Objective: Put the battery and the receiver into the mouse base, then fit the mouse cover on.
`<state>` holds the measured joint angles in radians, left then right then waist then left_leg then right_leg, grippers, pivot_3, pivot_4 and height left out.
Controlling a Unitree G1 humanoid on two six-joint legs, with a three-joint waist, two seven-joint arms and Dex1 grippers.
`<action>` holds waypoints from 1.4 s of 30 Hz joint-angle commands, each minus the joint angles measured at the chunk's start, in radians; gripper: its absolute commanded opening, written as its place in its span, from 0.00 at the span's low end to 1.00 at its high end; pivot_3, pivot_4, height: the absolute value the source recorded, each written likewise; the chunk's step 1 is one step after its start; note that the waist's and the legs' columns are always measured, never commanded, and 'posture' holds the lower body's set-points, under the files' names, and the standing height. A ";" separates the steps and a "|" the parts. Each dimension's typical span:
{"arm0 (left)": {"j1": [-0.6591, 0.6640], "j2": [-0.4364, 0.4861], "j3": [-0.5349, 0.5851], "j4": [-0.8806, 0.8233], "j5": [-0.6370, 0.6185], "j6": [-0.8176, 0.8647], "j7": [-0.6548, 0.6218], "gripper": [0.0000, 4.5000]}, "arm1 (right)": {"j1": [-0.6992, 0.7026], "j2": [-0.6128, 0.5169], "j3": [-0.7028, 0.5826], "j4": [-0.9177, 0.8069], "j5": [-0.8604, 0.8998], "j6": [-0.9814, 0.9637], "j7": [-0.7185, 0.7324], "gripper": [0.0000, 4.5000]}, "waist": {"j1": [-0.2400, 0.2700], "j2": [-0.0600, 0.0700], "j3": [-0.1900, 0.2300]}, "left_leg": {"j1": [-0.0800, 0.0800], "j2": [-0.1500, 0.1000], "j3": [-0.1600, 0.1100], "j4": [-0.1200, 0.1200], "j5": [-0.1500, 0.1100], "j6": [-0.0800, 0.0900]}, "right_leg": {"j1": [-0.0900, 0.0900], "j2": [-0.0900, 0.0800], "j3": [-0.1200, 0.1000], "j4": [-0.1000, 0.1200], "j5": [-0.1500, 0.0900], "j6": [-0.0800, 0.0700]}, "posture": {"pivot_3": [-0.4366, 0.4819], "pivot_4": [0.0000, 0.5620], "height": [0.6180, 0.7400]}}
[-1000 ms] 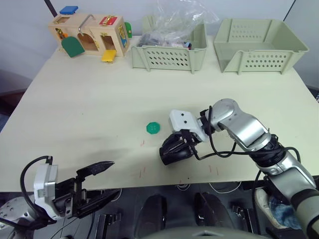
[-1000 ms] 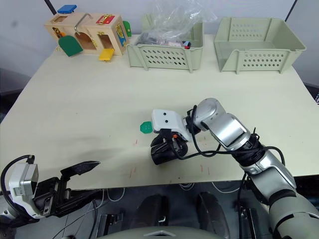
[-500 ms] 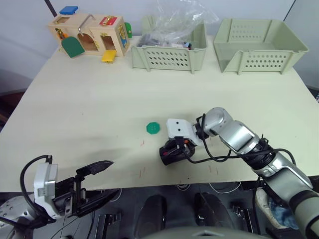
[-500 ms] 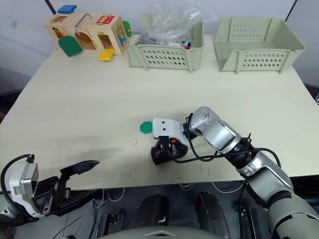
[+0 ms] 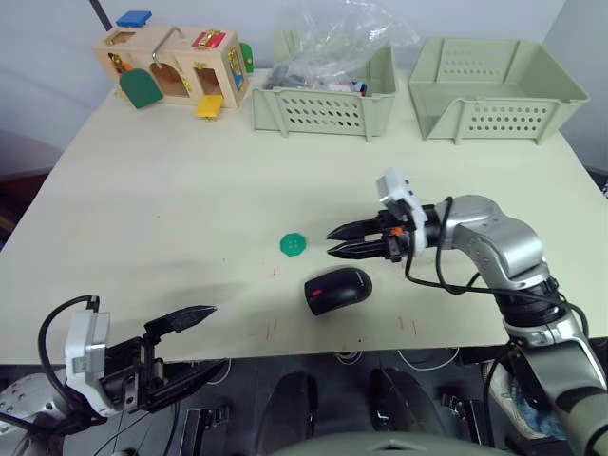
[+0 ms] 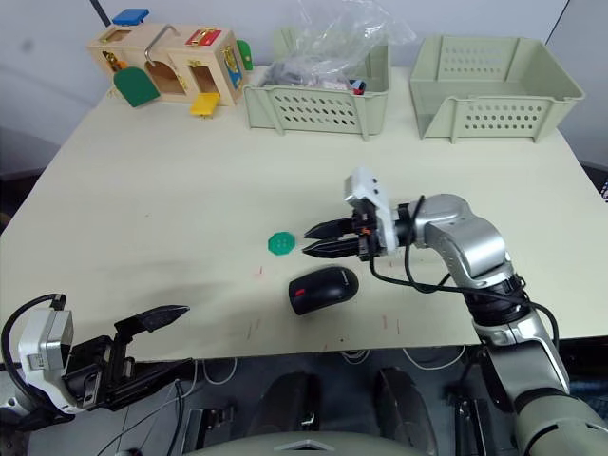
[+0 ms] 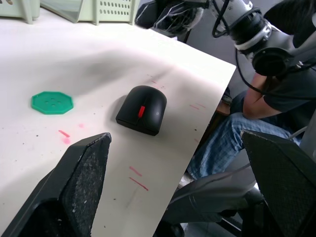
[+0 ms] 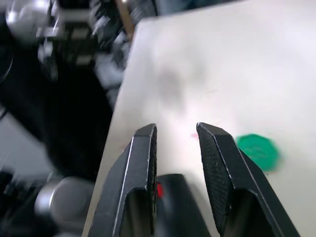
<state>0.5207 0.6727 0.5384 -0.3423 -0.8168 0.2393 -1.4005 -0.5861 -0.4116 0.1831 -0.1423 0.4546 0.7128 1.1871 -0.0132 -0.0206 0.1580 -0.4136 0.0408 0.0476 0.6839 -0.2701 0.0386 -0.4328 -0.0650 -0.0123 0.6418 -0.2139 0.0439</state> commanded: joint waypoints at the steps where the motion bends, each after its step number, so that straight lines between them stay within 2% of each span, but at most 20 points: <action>1: -0.009 0.006 0.006 -0.007 -0.014 0.003 0.005 1.00 | 0.125 0.020 -0.059 -0.054 0.026 -0.074 -0.069 0.30 | 0.000 0.000 0.000 | 0.000 0.000 0.000 0.000 0.000 0.000 | 0.000 0.000 0.000 0.000 0.000 0.000 | 0.48 0.27 1.00; 6: -0.048 0.016 -0.006 0.006 -0.013 0.019 0.012 1.00 | 0.279 0.088 -0.043 -0.083 0.012 -0.147 -0.172 0.30 | -0.002 0.000 0.000 | 0.000 0.000 0.001 0.000 0.000 0.000 | 0.000 0.001 0.001 0.000 0.000 0.000 | 0.48 0.27 1.00; 11: -0.078 0.028 -0.006 0.017 -0.011 0.034 0.010 1.00 | 0.367 0.125 -0.032 -0.061 -0.024 -0.247 -0.233 0.30 | 0.000 0.000 0.000 | 0.000 0.000 0.001 0.000 0.000 0.000 | 0.000 0.001 0.001 0.000 0.000 0.000 | 0.48 0.27 1.00; 21: -0.099 0.043 -0.002 0.019 -0.014 0.047 0.007 1.00 | 0.472 0.193 -0.016 0.007 -0.070 -0.368 -0.343 0.30 | 0.000 0.000 0.000 | 0.000 0.000 0.001 0.000 0.000 0.000 | 0.000 0.001 0.001 0.000 0.000 0.000 | 0.48 0.27 1.00; 27: -0.076 0.057 0.040 -0.036 -0.051 0.083 0.025 1.00 | 0.520 0.211 0.060 0.159 -0.151 -0.460 -0.353 0.30 | -0.004 -0.003 -0.003 | 0.002 0.001 0.001 -0.001 0.000 0.000 | 0.001 0.001 0.002 0.000 0.000 0.000 | 0.48 0.27 1.00; 31: -0.080 0.058 0.050 -0.028 -0.058 0.088 0.033 1.00 | 0.500 0.220 0.016 0.091 -0.119 -0.499 -0.381 0.30 | -0.004 -0.003 -0.004 | 0.016 0.001 0.002 -0.006 0.000 0.000 | 0.011 0.001 0.003 0.000 -0.003 -0.003 | 0.48 0.27 1.00; 34: -0.083 0.048 0.055 -0.014 -0.067 0.102 0.066 1.00 | 0.453 0.179 -0.074 -0.089 -0.020 -0.409 -0.422 0.30 | -0.001 -0.004 -0.003 | 0.018 0.002 0.002 -0.009 0.000 0.000 | 0.011 0.001 0.002 0.000 -0.004 -0.004 | 0.48 0.27 1.00; 37: -0.095 0.027 0.056 -0.012 -0.072 0.114 0.125 1.00 | 0.428 0.122 -0.144 -0.224 0.051 -0.290 -0.475 0.30 | 0.001 0.001 0.001 | 0.016 0.002 0.003 -0.009 0.000 0.000 | 0.010 -0.001 0.003 0.000 -0.004 -0.004 | 0.48 0.27 1.00; 40: -0.109 0.006 0.051 -0.017 -0.060 0.141 0.221 1.00 | 0.441 -0.010 -0.204 -0.264 0.084 -0.271 -0.393 0.30 | 0.007 -0.001 -0.001 | 0.015 0.000 0.002 -0.009 0.000 0.000 | 0.010 -0.001 0.003 0.000 -0.004 -0.004 | 0.48 0.27 1.00; 42: -0.107 0.001 0.051 -0.022 -0.059 0.150 0.242 1.00 | 0.452 -0.046 -0.231 -0.266 0.116 -0.278 -0.362 0.30 | 0.007 -0.002 -0.001 | 0.015 0.000 0.001 -0.009 0.000 0.000 | 0.011 0.000 0.001 -0.001 -0.004 -0.004 | 0.48 0.27 1.00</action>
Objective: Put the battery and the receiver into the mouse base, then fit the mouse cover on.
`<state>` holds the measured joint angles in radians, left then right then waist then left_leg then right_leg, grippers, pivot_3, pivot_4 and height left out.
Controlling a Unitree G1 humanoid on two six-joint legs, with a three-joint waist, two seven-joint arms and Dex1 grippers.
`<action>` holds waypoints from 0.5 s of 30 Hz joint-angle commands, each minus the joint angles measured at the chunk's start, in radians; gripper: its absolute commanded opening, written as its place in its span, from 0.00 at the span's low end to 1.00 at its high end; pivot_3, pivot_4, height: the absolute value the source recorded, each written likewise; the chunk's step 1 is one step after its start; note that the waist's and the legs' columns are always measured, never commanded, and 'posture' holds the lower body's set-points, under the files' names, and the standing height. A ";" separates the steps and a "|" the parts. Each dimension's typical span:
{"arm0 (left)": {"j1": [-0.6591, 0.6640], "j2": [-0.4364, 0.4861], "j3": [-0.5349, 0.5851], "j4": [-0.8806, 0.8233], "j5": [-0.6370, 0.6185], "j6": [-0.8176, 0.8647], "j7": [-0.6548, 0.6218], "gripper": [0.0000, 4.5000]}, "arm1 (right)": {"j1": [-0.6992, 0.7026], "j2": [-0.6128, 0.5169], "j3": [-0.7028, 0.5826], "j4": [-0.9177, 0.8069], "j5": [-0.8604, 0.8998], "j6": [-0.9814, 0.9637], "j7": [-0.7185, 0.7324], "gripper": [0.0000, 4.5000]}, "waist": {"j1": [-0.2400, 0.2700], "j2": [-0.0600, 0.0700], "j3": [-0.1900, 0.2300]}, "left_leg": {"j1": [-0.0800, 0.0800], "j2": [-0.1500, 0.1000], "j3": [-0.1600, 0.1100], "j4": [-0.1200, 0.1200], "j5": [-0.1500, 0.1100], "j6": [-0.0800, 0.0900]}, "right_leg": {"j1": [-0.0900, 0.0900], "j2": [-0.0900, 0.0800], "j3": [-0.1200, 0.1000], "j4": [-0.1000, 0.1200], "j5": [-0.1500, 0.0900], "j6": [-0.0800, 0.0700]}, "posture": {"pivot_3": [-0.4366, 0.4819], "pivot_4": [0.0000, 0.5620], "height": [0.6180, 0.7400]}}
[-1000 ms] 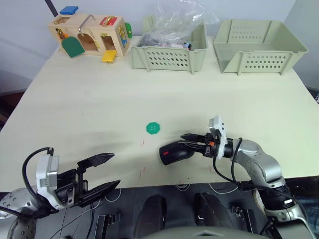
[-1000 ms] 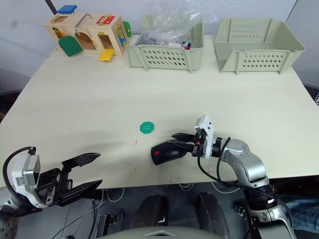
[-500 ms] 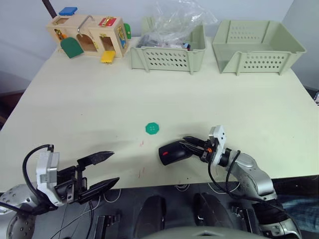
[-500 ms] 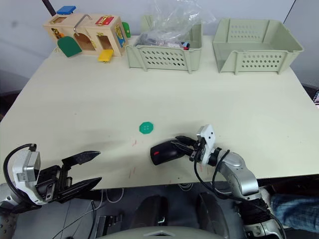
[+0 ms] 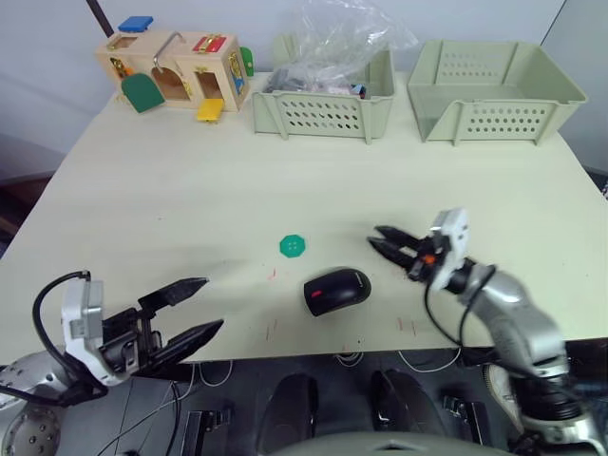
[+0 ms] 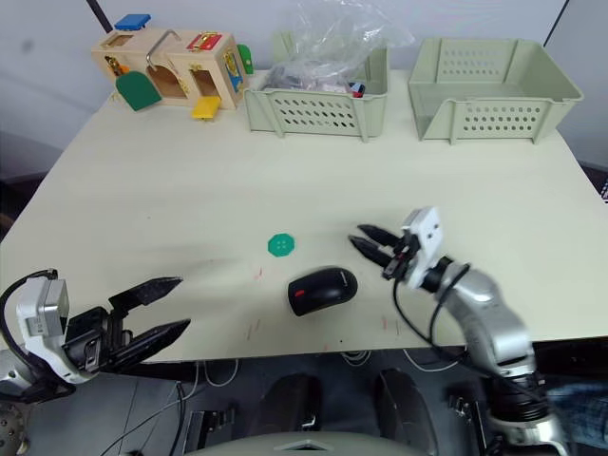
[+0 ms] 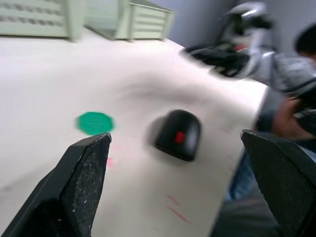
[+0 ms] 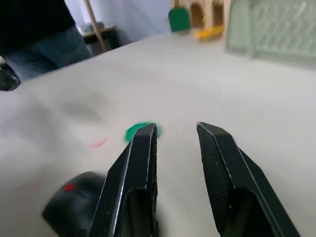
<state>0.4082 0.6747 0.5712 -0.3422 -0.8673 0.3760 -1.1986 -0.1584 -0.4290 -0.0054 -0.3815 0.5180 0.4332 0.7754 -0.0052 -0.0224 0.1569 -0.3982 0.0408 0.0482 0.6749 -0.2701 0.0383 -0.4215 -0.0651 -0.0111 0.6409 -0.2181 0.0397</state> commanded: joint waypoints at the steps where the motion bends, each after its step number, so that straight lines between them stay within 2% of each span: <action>1: 0.012 -0.004 0.018 -0.025 -0.008 0.019 0.050 1.00 | 0.034 -0.052 -0.059 -0.020 0.053 -0.004 0.059 0.35 | -0.002 -0.001 0.000 | 0.000 0.000 0.000 0.000 0.000 0.000 | 0.000 0.000 0.000 0.000 0.000 0.000 | 0.48 0.27 1.00; 4: 0.048 0.011 0.026 0.005 0.052 0.022 0.087 1.00 | 0.115 -0.209 -0.169 0.000 0.040 -0.026 0.157 0.53 | -0.005 0.001 0.001 | 0.001 0.000 0.001 0.000 0.000 0.000 | 0.000 0.000 0.001 0.000 0.000 0.000 | 0.48 0.27 1.00; 5: 0.057 0.013 0.031 0.012 0.068 0.020 0.097 1.00 | 0.150 -0.246 -0.206 -0.001 0.051 -0.026 0.181 0.64 | -0.003 0.002 0.002 | 0.001 0.000 0.002 0.000 0.000 0.000 | 0.000 0.000 0.001 0.000 0.000 0.000 | 0.48 0.27 1.00; 6: 0.067 0.014 0.033 0.016 0.097 0.009 0.113 1.00 | 0.191 -0.282 -0.233 -0.002 0.054 -0.032 0.211 0.70 | -0.002 0.001 0.002 | 0.000 0.000 0.002 0.000 0.000 0.000 | 0.000 0.000 0.001 0.000 0.000 0.000 | 0.48 0.27 1.00; 7: 0.081 0.017 0.035 0.018 0.109 0.015 0.122 1.00 | 0.229 -0.306 -0.255 0.003 0.052 -0.045 0.233 0.83 | -0.002 0.001 0.002 | 0.000 -0.001 0.002 0.000 0.000 0.000 | 0.000 -0.001 0.001 -0.001 0.000 0.000 | 0.48 0.27 1.00; 9: 0.101 0.012 0.042 0.020 0.112 0.017 0.122 1.00 | 0.290 -0.333 -0.299 0.019 0.053 -0.061 0.258 0.98 | 0.001 -0.002 0.000 | 0.000 -0.001 0.001 0.000 0.000 0.000 | 0.000 0.000 0.001 -0.001 0.000 0.001 | 0.48 0.27 1.00; 15: 0.130 -0.001 0.046 0.027 0.145 0.008 0.150 1.00 | 0.376 -0.326 -0.373 0.048 0.070 -0.084 0.273 0.98 | -0.002 -0.002 0.001 | 0.001 0.001 0.001 0.000 0.000 0.000 | 0.000 0.000 0.001 -0.001 -0.002 0.004 | 0.48 0.27 1.00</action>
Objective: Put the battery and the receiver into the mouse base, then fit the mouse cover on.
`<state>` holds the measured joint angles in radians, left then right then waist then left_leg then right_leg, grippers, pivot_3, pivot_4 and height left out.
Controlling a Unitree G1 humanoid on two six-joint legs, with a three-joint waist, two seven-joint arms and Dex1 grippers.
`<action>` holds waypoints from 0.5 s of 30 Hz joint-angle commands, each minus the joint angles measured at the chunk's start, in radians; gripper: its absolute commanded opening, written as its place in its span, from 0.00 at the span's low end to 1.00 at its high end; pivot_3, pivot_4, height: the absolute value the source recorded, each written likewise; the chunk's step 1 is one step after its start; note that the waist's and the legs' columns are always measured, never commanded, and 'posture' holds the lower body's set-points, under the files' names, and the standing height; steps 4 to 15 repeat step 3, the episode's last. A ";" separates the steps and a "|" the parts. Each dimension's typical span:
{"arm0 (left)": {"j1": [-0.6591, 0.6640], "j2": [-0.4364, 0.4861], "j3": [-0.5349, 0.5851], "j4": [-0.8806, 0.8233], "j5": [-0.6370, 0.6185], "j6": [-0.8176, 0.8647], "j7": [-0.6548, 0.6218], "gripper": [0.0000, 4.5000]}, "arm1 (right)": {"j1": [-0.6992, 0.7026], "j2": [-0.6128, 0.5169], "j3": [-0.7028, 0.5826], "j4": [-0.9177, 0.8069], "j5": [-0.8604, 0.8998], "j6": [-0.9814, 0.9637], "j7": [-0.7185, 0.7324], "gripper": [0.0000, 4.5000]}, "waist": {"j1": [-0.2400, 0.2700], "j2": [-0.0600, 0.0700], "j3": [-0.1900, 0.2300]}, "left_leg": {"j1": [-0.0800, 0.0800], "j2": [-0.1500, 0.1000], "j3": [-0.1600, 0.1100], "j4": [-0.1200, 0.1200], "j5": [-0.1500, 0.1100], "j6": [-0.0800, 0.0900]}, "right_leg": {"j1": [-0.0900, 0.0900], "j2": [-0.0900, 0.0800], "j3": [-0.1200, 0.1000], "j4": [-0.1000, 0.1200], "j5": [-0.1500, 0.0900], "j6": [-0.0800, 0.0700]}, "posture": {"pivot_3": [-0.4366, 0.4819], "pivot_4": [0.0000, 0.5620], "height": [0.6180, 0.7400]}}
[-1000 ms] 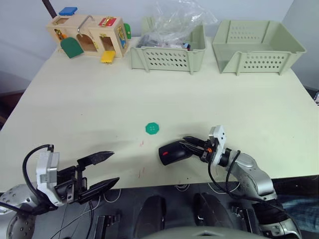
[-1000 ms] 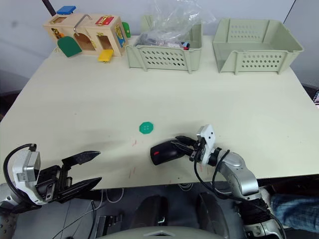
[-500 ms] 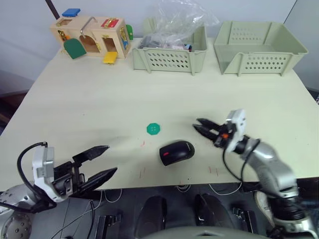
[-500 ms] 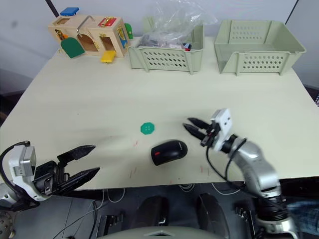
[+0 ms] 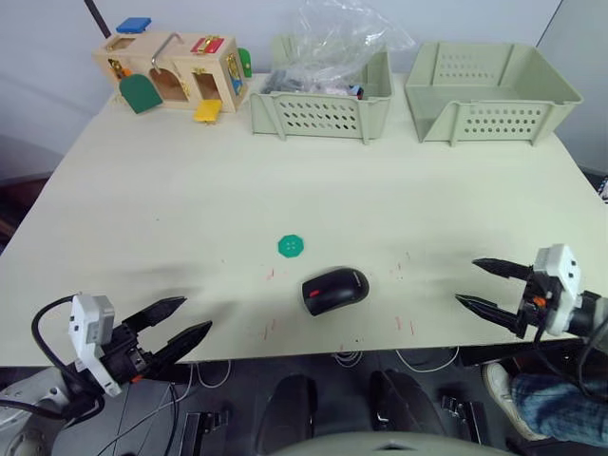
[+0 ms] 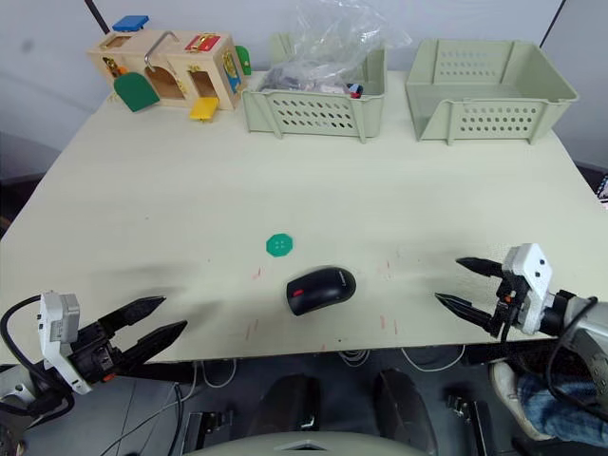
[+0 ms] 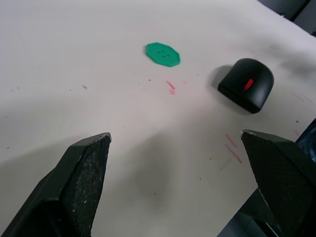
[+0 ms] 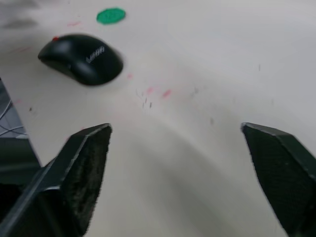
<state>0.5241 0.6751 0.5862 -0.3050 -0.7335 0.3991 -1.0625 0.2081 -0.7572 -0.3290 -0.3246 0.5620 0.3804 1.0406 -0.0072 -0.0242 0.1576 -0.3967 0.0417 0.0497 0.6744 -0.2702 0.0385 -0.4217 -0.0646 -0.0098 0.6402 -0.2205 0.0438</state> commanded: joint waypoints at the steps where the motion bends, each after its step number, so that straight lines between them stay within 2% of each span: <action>1: 0.014 -0.005 0.032 -0.014 0.002 -0.008 0.016 1.00 | 0.014 0.004 -0.052 -0.008 0.026 -0.030 0.007 0.98 | 0.000 0.000 0.000 | 0.000 0.000 0.000 0.000 0.000 0.000 | 0.000 0.000 0.000 0.000 0.000 0.000 | 0.48 0.27 1.00; 15: 0.021 0.000 0.025 -0.022 0.015 -0.006 0.025 1.00 | 0.015 0.010 -0.048 -0.004 0.021 -0.035 0.005 0.98 | 0.000 0.000 0.000 | -0.001 0.000 0.000 0.000 0.000 0.000 | 0.000 0.000 0.000 0.000 0.000 -0.001 | 0.48 0.27 1.00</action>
